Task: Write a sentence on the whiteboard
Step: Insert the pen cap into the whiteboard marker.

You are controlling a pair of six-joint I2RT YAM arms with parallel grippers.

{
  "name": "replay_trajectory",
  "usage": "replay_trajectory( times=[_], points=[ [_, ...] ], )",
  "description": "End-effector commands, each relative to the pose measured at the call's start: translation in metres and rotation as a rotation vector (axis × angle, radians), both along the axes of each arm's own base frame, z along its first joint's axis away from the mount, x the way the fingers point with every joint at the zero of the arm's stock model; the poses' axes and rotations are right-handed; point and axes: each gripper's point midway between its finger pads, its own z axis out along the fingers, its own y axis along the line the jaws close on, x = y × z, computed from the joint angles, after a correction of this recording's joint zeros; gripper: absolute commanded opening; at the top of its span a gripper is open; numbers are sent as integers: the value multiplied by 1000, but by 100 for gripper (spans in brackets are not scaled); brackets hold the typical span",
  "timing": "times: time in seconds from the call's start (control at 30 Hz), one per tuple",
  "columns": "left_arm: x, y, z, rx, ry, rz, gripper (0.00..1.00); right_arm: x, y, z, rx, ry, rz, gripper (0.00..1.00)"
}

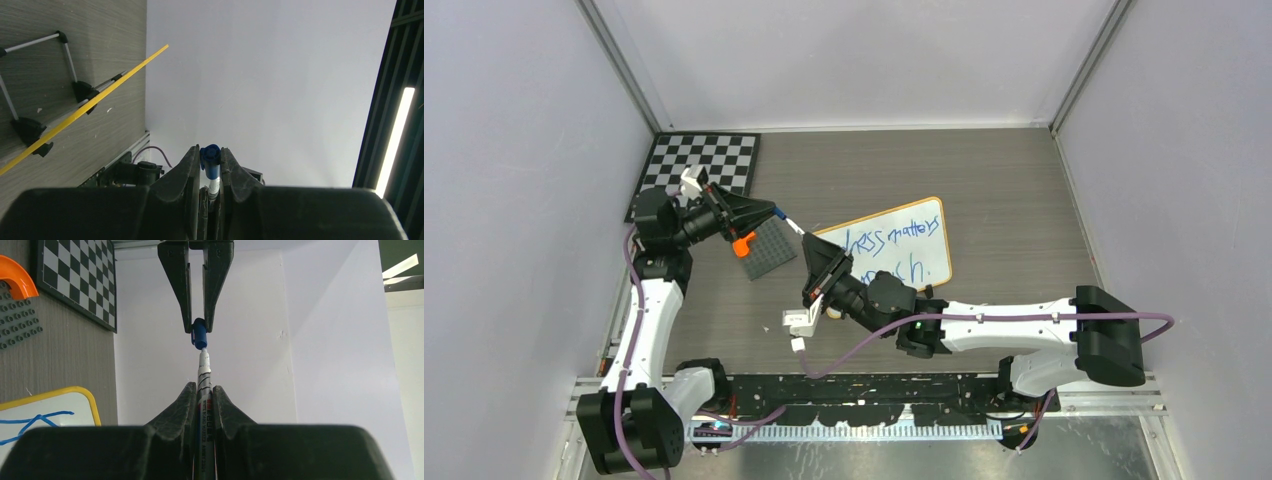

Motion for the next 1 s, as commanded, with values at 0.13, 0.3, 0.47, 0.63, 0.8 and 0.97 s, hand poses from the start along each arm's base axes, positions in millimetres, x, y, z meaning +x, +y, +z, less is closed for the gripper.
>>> replay_trajectory(
  times=[0.13, 0.3, 0.47, 0.63, 0.8, 0.97],
  points=[
    [-9, -5, 19, 11, -72, -41, 0, 0, -2, 30, 88, -23, -16, 0],
    [-12, -8, 22, 9, -86, -55, 0, 1, -3, 26, 69, -18, -28, 0],
    [-17, -12, 23, 13, -100, -75, 0, 4, -1, 25, 60, -10, -41, 0],
    [-22, -16, 30, 15, -124, -98, 0, 8, 0, 25, 46, -9, -65, 0],
    [-28, -20, 28, 14, -123, -112, 0, 14, 1, 23, 24, -24, -91, 0],
    [-32, -26, 22, 13, -112, -130, 0, 19, 6, 24, 5, -47, -118, 0]
  ],
)
